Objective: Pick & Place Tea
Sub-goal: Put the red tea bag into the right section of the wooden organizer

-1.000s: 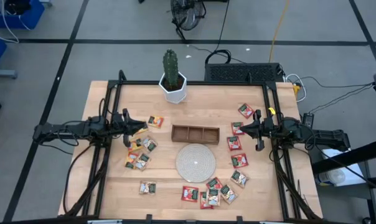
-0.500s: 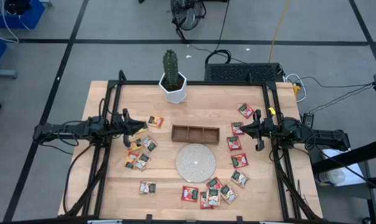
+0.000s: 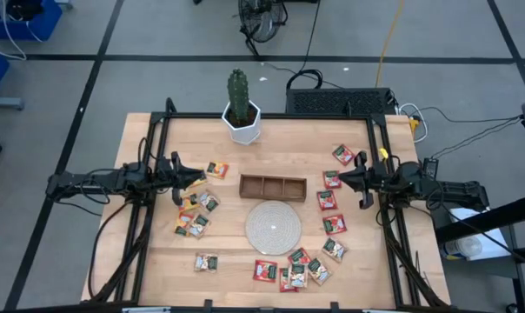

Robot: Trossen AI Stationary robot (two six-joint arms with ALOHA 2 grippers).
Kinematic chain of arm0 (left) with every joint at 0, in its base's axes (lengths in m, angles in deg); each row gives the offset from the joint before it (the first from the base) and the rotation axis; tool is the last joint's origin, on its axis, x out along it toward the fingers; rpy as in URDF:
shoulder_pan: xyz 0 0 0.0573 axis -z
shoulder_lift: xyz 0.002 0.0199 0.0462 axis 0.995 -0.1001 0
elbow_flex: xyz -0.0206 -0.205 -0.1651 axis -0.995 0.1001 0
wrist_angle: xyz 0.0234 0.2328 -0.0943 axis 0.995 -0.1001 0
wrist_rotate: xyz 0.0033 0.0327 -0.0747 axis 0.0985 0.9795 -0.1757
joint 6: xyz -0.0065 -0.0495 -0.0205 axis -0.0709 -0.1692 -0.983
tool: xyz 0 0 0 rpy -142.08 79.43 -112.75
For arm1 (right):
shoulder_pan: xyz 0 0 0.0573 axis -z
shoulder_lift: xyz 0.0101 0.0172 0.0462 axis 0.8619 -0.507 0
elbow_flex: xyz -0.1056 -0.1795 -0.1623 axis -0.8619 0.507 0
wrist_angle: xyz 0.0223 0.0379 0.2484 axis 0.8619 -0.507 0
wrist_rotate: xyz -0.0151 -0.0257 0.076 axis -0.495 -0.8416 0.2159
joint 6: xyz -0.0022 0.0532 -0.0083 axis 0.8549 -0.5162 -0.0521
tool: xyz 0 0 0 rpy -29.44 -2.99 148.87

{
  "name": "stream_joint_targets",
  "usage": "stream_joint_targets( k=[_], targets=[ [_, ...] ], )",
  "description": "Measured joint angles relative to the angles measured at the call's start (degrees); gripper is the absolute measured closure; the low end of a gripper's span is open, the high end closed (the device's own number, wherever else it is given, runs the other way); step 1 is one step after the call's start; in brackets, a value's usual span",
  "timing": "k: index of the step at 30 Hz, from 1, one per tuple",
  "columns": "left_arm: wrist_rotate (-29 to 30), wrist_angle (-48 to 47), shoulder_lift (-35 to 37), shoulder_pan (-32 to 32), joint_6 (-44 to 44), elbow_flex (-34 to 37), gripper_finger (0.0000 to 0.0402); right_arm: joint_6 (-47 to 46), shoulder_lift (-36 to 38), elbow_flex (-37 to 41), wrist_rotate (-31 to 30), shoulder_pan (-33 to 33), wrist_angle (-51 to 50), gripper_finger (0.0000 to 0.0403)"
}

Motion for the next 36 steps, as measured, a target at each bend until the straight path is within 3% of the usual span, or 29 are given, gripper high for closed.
stream_joint_targets(
  k=[4, 8, 12, 14, 18, 23, 29, 36],
  targets=[
    [0.0, 0.02, 0.0, 0.0, -0.01, 0.0, 0.035, 1.07, -2.26, -0.41, -6.82, -0.01, -3.15, 0.0403],
    [0.0, 0.0, 0.02, -0.02, 0.0, 0.02, 0.035, 0.79, -11.0, -5.01, -21.99, 0.0, -15.65, 0.0395],
    [0.01, 0.01, 0.02, -0.02, -0.01, 0.0, 0.035, -3.76, -23.71, -12.91, -34.84, 1.03, -25.82, 0.0348],
    [0.01, 0.0, 0.02, -0.02, 0.0, 0.01, 0.035, -6.8, -30.6, -17.83, -36.77, 2.76, -32.59, 0.0313],
    [0.0, 0.02, 0.02, -0.02, 0.0, 0.01, 0.035, -13.06, -43.8, -29.47, -31.67, 9.17, -44.93, 0.024],
    [0.0, 0.02, 0.02, -0.02, 0.0, 0.0, 0.035, -13.04, -56.41, -38.91, -23.49, 20.58, -53.95, 0.0177],
    [0.0, 0.02, 0.02, -0.02, 0.0, 0.02, 0.035, -10.61, -64.66, -39.67, -12.69, 34.67, -54.64, 0.0161],
    [0.0, 0.02, 0.02, -0.02, 0.0, 0.02, 0.035, -8.77, -70.47, -39.67, -12.01, 43.58, -53.08, 0.0161]
  ],
)
